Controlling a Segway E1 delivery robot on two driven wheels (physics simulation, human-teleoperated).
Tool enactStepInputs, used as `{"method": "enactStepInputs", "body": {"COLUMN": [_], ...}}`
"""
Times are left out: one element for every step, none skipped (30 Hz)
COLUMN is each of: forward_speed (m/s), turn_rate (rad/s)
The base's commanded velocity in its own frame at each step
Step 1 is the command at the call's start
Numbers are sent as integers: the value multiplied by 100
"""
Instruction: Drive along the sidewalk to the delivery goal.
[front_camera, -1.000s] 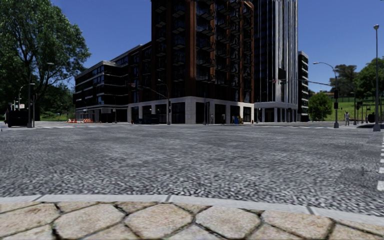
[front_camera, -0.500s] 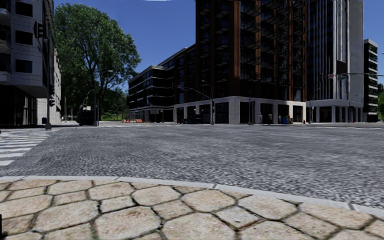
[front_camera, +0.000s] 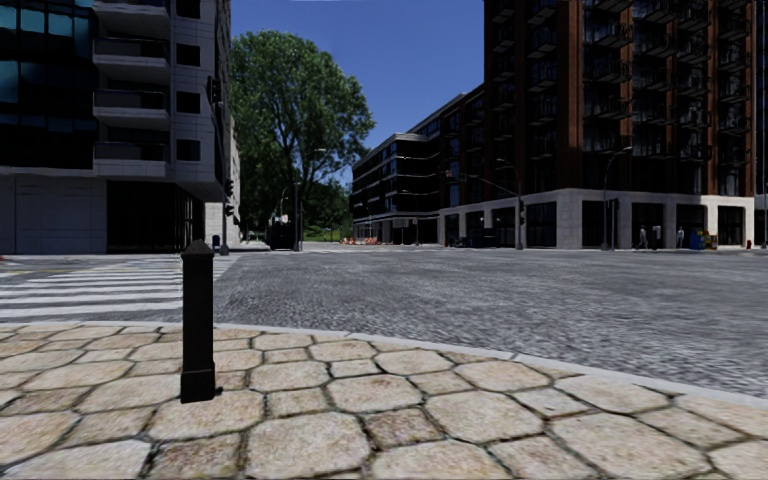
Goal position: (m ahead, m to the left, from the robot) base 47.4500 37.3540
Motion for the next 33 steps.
{"method": "enactStepInputs", "body": {"forward_speed": [-100, -100, -100, -100, -100, -100, -100, -100, -100, -100, -100, -100, -100, -100, -100, -98, -90, -90, 0, 0, 0, 0, 0, 0, 0, 0, 0, 0, 0, 0, 0, 14, 60], "turn_rate": [67, 68, 68, 68, 68, 68, 68, 68, 68, 68, 68, 68, 68, 68, 68, 63, 49, 49, 27, 4, 0, 0, 0, 0, 0, 0, 0, 0, 0, 0, 0, 18, 31]}}
